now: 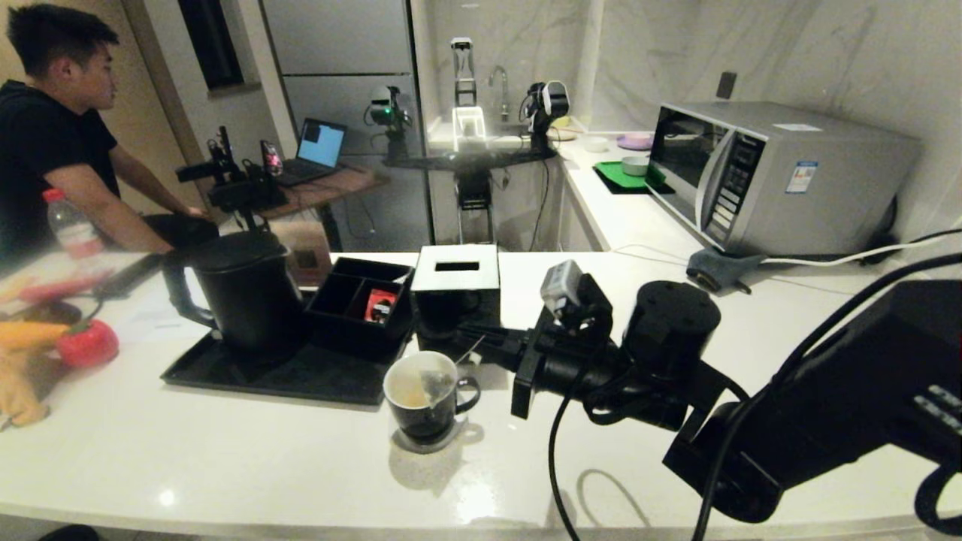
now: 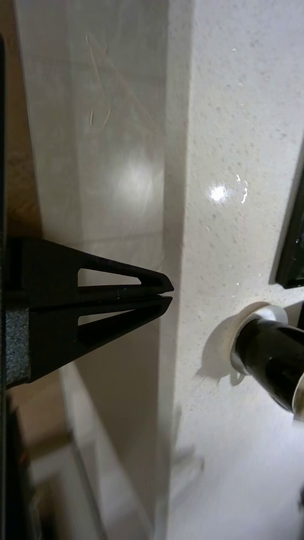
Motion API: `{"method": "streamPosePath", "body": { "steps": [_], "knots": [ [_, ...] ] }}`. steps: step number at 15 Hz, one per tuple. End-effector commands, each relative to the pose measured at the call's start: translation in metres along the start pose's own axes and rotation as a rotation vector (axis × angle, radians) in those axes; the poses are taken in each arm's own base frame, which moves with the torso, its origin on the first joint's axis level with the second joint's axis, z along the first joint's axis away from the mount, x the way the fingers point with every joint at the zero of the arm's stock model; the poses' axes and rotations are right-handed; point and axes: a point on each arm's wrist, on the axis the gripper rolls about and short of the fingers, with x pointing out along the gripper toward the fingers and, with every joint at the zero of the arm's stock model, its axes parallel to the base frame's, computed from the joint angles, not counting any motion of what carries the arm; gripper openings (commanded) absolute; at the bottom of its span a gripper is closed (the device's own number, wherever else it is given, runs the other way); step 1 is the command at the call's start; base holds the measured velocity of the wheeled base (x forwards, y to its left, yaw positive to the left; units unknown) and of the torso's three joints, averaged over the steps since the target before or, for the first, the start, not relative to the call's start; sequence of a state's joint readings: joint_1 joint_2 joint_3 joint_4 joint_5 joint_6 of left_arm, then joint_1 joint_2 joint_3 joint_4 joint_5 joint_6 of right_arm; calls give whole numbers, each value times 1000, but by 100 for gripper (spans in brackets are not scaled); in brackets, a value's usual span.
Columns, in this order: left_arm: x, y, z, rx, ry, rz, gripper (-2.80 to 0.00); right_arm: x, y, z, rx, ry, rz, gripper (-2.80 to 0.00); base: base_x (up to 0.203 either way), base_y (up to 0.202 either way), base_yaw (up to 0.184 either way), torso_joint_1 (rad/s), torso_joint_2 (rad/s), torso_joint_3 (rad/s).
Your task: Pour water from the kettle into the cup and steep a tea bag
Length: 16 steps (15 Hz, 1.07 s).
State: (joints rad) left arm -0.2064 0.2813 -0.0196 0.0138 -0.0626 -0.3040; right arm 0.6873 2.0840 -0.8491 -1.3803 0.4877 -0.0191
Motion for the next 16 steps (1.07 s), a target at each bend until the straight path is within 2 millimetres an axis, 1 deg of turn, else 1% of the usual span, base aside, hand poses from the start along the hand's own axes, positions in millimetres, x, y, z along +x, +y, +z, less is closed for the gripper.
{"method": "streamPosePath", "body": {
  "steps": [1,6,8,9,10,12,13,14,16],
  "knots": [
    [0,0,0,48,0,14,-280,0,0,5,-14,-31,0,-280,0,-194,-2,12,2,2],
    [1,-1,2,164,-32,10,-280,-3,1,22,-38,-79,-1,-280,0,-193,1,3,1,3],
    [2,0,2,154,-44,9,-280,5,-1,37,-54,-141,3,-280,0,-197,0,6,4,4],
    [2,0,1,127,-44,8,-280,8,-3,46,-33,-172,4,-280,0,-167,4,1,5,-1],
    [2,0,1,63,-40,8,-280,7,-2,52,-22,-181,5,-280,0,-119,2,-1,4,2],
    [2,0,0,-156,-29,7,-280,5,-1,47,-15,-170,4,-280,0,-33,-1,1,3,1],
    [2,0,-1,-208,-25,8,-280,4,-1,46,-14,-165,4,-280,0,0,0,0,0,0],
    [2,0,-1,-198,-17,-6,-280,4,0,44,-11,-158,3,-280,0,0,0,0,0,0],
    [2,0,-1,-117,-7,-34,-280,3,0,44,-10,-157,3,-280,0,0,0,0,0,0]
  ]
}}
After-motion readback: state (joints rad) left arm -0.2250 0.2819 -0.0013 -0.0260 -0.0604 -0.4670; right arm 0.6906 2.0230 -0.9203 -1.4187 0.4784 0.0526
